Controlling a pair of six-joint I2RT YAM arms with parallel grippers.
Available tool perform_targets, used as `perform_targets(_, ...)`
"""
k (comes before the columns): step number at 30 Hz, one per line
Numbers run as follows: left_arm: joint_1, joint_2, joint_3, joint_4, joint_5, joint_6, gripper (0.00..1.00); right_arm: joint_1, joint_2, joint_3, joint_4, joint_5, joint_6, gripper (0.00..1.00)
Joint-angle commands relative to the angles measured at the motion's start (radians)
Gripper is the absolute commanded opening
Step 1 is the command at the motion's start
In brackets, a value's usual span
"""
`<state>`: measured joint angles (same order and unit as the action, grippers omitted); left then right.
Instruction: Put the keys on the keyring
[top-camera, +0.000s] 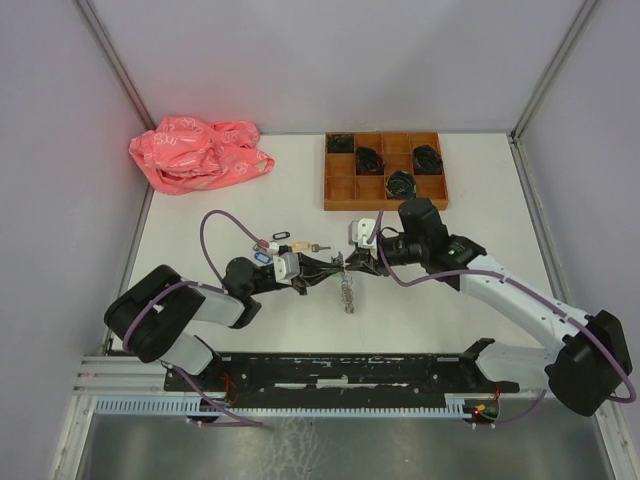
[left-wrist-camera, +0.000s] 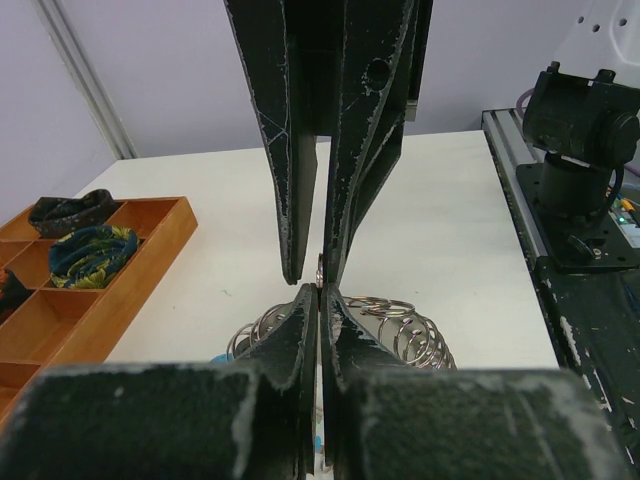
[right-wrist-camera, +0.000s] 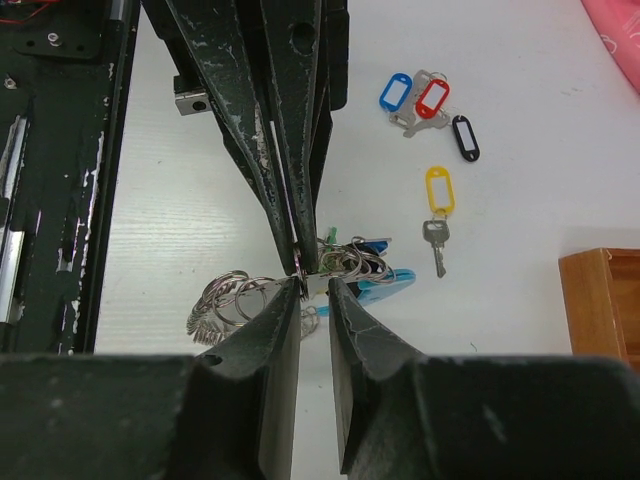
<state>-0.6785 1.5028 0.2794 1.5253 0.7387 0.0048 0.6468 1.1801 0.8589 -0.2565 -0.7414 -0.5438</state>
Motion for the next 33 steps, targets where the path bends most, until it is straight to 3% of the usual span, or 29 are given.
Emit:
perform_targets(1,-0.001,-0.008,0.023,0.203,0.024,0.026,0.03,-0.002,0.015,0.054,0.019,-0.023,-0.008,0.24)
perform_targets(16,-0.001,-0.009,0.027,0.204,0.027,0.020,0.03,-0.001,0.042,0.090,-0.033,-0.028,-0.051,0.17)
perform_targets(23,-0.002,-0.012,0.026,0.204,0.023,0.013,0.03,0.002,0.036,0.095,-0.108,-0.022,-0.179,0.01)
perform_targets(27,-0.001,-0.021,0.011,0.203,-0.004,0.009,0.08,0.001,0.016,0.095,-0.122,0.009,-0.235,0.01)
perform_targets(33,-0.001,-0.081,-0.042,0.195,-0.150,-0.044,0.28,0.003,-0.010,0.118,-0.140,0.129,-0.237,0.01)
